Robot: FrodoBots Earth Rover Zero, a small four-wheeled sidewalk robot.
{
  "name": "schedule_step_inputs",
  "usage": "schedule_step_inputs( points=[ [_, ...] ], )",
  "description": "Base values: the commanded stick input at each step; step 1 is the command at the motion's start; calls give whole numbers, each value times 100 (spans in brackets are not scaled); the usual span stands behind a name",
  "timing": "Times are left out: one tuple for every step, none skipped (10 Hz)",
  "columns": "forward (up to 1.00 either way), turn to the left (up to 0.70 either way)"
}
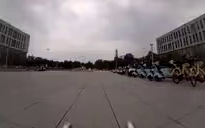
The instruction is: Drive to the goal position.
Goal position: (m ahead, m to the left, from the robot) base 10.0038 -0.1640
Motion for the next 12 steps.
schedule_step_inputs(
  points=[
    [70,0],
    [70,0],
    [70,0],
    [70,0],
    [70,0],
    [70,0],
    [70,0],
    [70,0],
    [70,0],
    [70,0],
    [70,0],
    [70,0]
  ],
)
